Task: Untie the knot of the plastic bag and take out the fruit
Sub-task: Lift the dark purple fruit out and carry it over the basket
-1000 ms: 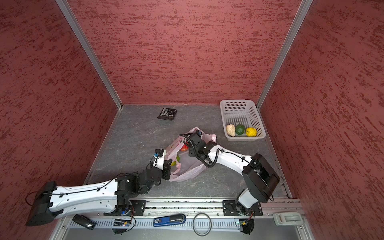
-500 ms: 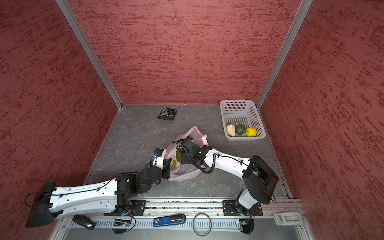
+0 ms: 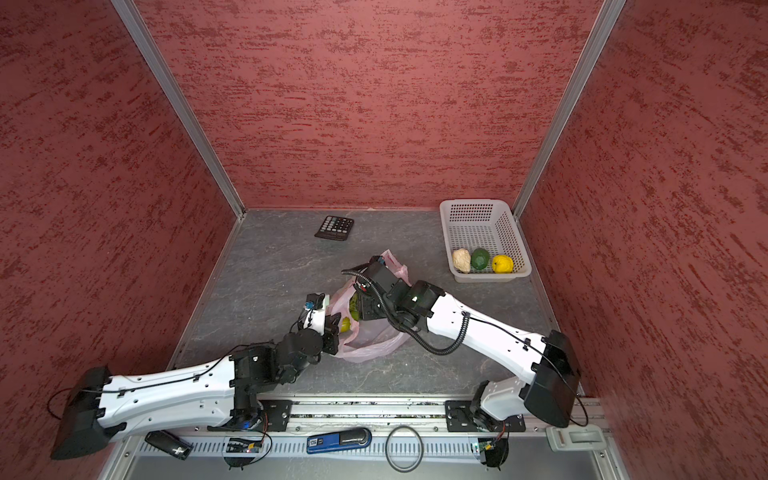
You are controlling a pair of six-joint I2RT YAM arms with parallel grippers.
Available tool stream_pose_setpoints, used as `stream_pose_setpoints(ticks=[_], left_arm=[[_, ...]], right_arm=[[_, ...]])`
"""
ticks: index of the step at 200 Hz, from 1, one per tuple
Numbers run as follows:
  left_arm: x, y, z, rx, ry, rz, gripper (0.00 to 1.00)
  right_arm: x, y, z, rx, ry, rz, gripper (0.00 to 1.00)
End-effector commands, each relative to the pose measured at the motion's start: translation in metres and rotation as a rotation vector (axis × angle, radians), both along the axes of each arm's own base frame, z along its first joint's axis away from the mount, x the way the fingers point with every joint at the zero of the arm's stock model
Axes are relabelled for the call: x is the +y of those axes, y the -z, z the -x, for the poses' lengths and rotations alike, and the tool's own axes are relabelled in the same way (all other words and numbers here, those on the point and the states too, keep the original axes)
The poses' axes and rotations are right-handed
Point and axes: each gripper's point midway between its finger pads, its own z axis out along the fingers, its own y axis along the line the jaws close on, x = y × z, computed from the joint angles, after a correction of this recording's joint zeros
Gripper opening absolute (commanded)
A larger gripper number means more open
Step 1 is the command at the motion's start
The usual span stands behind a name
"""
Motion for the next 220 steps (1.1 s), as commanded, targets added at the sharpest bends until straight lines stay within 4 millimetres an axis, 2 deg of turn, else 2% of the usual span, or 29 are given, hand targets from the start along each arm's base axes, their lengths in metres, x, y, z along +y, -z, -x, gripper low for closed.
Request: stream_pose_setpoints(ticks=[1,34,67,85,108,135,160,184,189,220], left_arm=[[-0.001,-0.008,-0.002,-0.018,-0.002,0.021,0.0],[-0.002,-0.006,-0.003,-0.014,0.004,0.011,0.0],[-0.004,-0.007,-0.002,-0.009,0.014,0.006,0.0],[-0.006,-0.008,-0.003,-0.01,0.015,0.007,0.0],[-0.008,-0.011,-0.004,-0.016,0.016,0.01,0.0],[-0.013,-0.013,-0.005,-0.018,0.02,0.012,0.0],[-0.015,-0.014,-0.006,-0.016,0.024,0.009,0.0],[-0.015,-0.015,-0.006,-0.015,0.023,0.006,0.0],[-0.015,-0.015,-0.006,-0.013,0.023,0.006,0.0],[-0.012,-0.015,-0.004,-0.007,0.018,0.003,0.0]], right_arm=[[-0.016,-0.029,0.0,-0.044,0.026,0.037,0.38],[-0.026,-0.072,-0.021,-0.127,0.056,0.026,0.38],[-0.053,-0.109,-0.055,-0.197,0.129,-0.022,0.38],[-0.082,-0.126,-0.079,-0.239,0.202,-0.048,0.38],[-0.131,-0.132,-0.11,-0.291,0.328,-0.042,0.39],[-0.193,-0.122,-0.144,-0.322,0.482,-0.047,0.39],[-0.237,-0.094,-0.175,-0.311,0.572,-0.02,0.39],[-0.268,-0.07,-0.205,-0.3,0.622,0.01,0.39],[-0.274,-0.056,-0.215,-0.279,0.627,0.022,0.39],[-0.301,-0.017,-0.255,-0.229,0.666,0.05,0.39]])
